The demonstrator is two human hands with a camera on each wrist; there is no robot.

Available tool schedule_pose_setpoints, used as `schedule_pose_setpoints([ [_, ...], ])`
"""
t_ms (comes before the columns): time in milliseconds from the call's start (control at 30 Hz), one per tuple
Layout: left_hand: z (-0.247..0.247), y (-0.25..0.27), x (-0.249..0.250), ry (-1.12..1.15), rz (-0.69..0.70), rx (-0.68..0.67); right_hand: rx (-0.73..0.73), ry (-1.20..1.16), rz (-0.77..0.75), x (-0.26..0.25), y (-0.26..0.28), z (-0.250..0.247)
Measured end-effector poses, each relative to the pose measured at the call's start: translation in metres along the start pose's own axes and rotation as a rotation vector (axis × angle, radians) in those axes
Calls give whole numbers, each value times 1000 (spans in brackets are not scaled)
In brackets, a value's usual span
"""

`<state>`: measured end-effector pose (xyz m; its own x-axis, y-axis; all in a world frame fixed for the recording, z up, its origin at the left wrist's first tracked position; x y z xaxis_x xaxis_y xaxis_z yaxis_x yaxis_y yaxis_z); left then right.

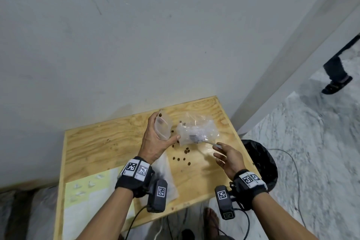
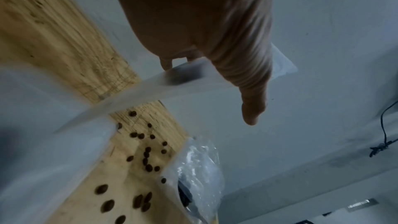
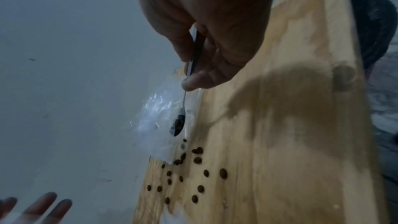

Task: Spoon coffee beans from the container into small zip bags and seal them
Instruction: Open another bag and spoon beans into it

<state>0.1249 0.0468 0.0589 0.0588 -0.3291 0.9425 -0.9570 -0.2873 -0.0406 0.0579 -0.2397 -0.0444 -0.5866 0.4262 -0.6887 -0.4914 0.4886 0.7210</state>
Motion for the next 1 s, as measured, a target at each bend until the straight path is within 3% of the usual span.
schedule_pose_setpoints([
  [333, 12, 21, -3, -10, -13, -55, 21, -15, 16, 16, 4, -48],
  [533, 14, 28, 2, -38, 18, -74, -60, -4, -10, 10, 30, -61],
  [867, 16, 34, 10, -75, 67, -88, -281, -84, -219, -79, 116, -21],
  [1000, 19, 33, 11, -97, 61, -87, -266, -30, -360, -105, 142, -2],
])
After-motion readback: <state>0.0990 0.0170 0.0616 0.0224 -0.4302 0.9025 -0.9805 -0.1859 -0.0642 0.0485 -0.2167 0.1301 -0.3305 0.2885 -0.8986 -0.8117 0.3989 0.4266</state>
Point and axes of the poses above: each hand's wrist, its own y-axis away from the middle knuckle, its own z-axis out of the palm, x = y × z, the point moved 10 cm from there along -y, towards the middle knuckle, and after that the axes turned 14 degrees about x, right-handed, at the moved point
